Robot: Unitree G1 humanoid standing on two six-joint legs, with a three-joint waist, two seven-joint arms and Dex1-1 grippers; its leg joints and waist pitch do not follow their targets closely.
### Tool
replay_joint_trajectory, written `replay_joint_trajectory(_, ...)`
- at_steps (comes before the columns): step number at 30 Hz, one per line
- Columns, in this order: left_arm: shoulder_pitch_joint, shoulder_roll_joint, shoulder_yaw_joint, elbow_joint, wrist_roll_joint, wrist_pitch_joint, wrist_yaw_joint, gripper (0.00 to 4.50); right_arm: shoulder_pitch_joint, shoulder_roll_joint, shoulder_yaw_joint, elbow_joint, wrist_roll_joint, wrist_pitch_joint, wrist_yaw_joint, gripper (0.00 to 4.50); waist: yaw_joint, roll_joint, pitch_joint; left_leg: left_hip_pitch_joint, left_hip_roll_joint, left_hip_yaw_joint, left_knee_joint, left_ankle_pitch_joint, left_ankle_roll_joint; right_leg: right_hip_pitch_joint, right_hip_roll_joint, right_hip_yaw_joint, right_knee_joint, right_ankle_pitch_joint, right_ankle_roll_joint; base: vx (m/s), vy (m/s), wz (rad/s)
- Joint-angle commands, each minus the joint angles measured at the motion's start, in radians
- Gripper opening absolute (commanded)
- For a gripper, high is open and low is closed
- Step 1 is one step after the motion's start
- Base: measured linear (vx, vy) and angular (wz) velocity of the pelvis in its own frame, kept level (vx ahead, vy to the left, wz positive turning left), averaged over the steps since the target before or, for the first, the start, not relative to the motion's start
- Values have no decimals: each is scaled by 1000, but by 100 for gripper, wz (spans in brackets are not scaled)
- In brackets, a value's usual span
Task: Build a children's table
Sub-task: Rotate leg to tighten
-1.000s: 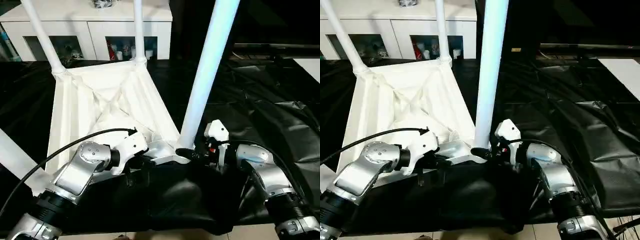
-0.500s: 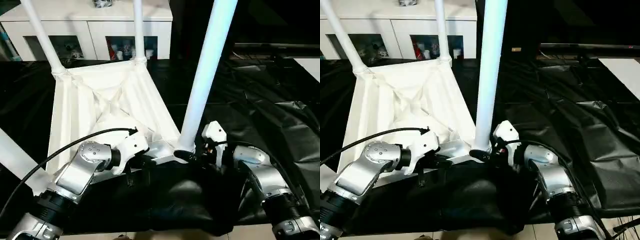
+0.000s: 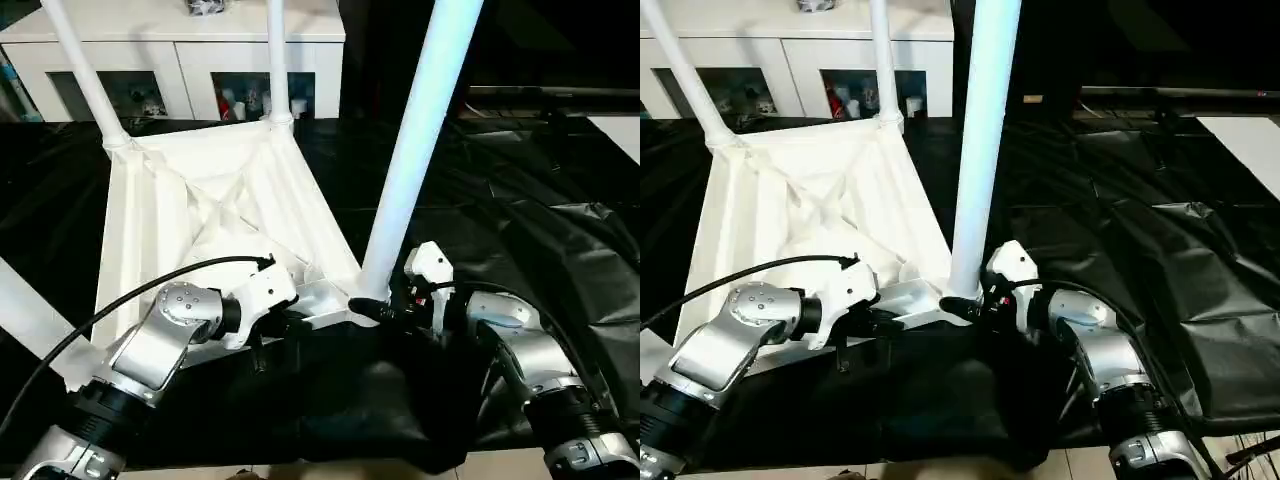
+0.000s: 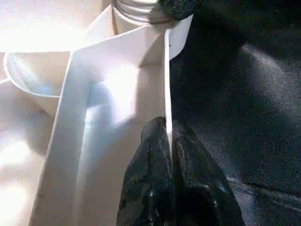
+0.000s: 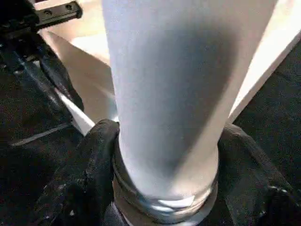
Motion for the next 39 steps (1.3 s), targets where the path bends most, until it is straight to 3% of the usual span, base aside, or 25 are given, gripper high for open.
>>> replay_joint_trajectory(1, 4, -28, -31, 25, 4, 9, 13, 0, -1, 18, -12, 45, -47, 13, -104, 268, -1, 5, -53, 13, 55, -29, -80, -259, 16, 38, -57, 46, -70, -255, -229, 0, 0, 0)
replay_joint_trajectory(7, -80, -196, 1, 165, 60, 51, 265, 0, -43, 156, -105, 130, -63, 88, -468, 267, -15, 8, -46, 24, 49, -37, -84, -363, -26, 24, -59, 43, -97, -485, -151, 0, 0, 0)
replay_joint_trajectory(9, -114, -253, 17, 216, 70, 72, 348, 0, -68, 193, -122, 165, -81, 102, -587, 267, -16, 7, -46, 30, 45, -38, -80, -379, -27, 19, -62, 40, -108, -555, -124, 0, 0, 0)
replay_joint_trajectory(10, -114, -253, 17, 216, 70, 72, 348, 0, -68, 193, -122, 165, -81, 102, -587, 267, -16, 7, -45, 29, 45, -38, -80, -375, -25, 18, -62, 40, -110, -565, -117, 0, 0, 0)
replay_joint_trajectory(12, -157, -323, 31, 289, 84, 76, 448, 0, -107, 245, -141, 216, -110, 112, -761, 267, -17, 10, -46, 29, 43, -39, -81, -373, -25, 12, -58, 37, -115, -572, -100, 0, 0, 0)
replay_joint_trajectory(16, -183, -361, 26, 343, 99, 66, 488, 0, -120, 288, -100, 222, -136, 101, -758, 267, -12, 10, -50, 22, 45, -39, -86, -368, -8, 18, -60, 36, -113, -521, -91, 0, 0, 0)
replay_joint_trajectory(18, -185, -361, 25, 346, 104, 61, 485, 0, -117, 292, -99, 214, -132, 95, -745, 267, -11, 12, -52, 14, 47, -40, -89, -346, 4, 24, -61, 38, -108, -478, -97, 0, 0, 0)
replay_joint_trajectory(19, -180, -350, 19, 337, 109, 55, 460, 0, -108, 301, -119, 190, -92, 72, -696, 323, -11, 12, -53, 15, 48, -39, -89, -346, 5, 23, -60, 38, -108, -470, -100, 0, 0, 0)
replay_joint_trajectory(20, -178, -345, 18, 333, 110, 50, 450, 0, -107, 301, -127, 182, -82, 59, -686, 337, -10, 6, -54, 15, 48, -37, -89, -344, 12, 25, -62, 39, -108, -462, -105, 0, 0, 0)
replay_joint_trajectory(21, -178, -345, 18, 333, 110, 50, 450, 0, -107, 301, -127, 182, -82, 59, -686, 337, -9, 8, -53, 14, 48, -37, -89, -340, 14, 26, -63, 40, -107, -462, -107, 0, 0, 0)
replay_joint_trajectory(24, -164, -314, 7, 314, 107, 34, 406, 0, -110, 276, -125, 161, -71, 22, -642, 372, -9, 7, -54, 8, 49, -38, -91, -318, 21, 30, -65, 39, -105, -452, -109, 0, 0, 0)
replay_joint_trajectory(26, -128, -262, -6, 257, 94, 26, 334, 0, -101, 212, -105, 113, -51, 24, -519, 388, -10, 6, -56, 6, 51, -37, -90, -294, 29, 34, -66, 40, -102, -428, -121, 0, 0, 0)
replay_joint_trajectory(36, -55, -132, -37, 126, 47, 4, 131, 0, -40, 26, -50, -5, -11, 19, -170, 394, 0, 9, -64, 3, 55, -26, -77, -165, 82, 39, -59, 42, -76, -227, -201, 0, 0, 0)
replay_joint_trajectory(39, -32, -78, -45, 80, 14, -13, 40, 0, -17, -31, -41, -45, 20, 25, -41, 394, 3, 10, -68, 2, 55, -25, -70, -97, 116, 43, -56, 41, -58, -94, -245, 0, 0, 0)
